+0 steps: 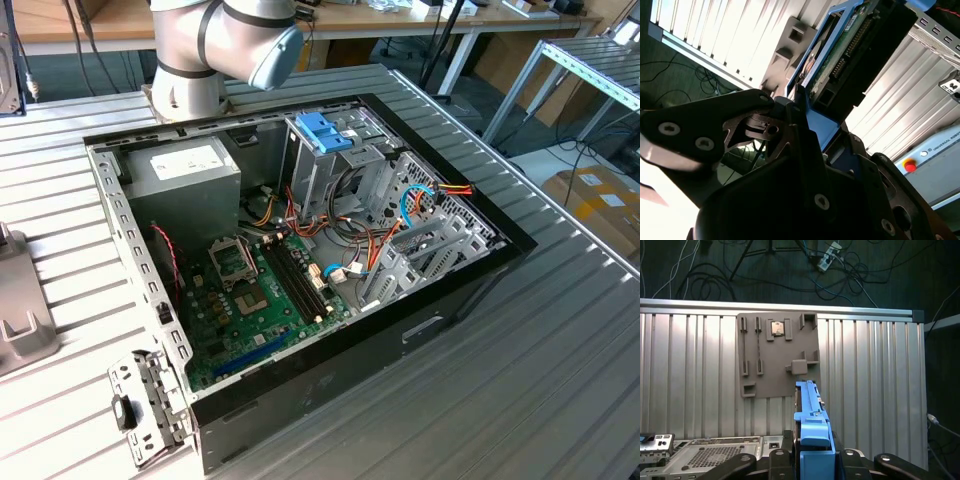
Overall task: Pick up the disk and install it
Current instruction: 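Pick up the disk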
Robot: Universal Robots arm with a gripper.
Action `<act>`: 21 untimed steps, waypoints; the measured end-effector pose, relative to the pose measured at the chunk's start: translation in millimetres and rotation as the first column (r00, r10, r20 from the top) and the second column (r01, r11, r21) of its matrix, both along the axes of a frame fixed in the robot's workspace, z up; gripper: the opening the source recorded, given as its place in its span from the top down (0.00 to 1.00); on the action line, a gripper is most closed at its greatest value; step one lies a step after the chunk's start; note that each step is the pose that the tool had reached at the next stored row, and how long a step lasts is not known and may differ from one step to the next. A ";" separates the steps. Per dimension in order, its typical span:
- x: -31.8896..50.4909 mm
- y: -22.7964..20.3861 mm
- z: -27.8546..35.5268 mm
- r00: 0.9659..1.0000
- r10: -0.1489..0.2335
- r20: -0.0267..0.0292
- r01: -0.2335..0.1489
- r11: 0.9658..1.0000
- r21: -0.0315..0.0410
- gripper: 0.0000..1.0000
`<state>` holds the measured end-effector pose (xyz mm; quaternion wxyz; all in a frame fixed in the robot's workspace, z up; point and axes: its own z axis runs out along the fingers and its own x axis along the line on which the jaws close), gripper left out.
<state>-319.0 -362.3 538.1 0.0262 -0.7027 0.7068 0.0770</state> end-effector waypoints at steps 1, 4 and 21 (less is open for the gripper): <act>1.0 0.0 0.0 1.000 0.000 0.000 0.000 1.000 0.000 0.63; 2.7 -0.1 0.0 1.000 0.000 0.000 0.000 1.000 0.000 0.63; 15.4 -0.6 0.0 1.000 0.000 0.000 0.000 1.000 0.000 0.63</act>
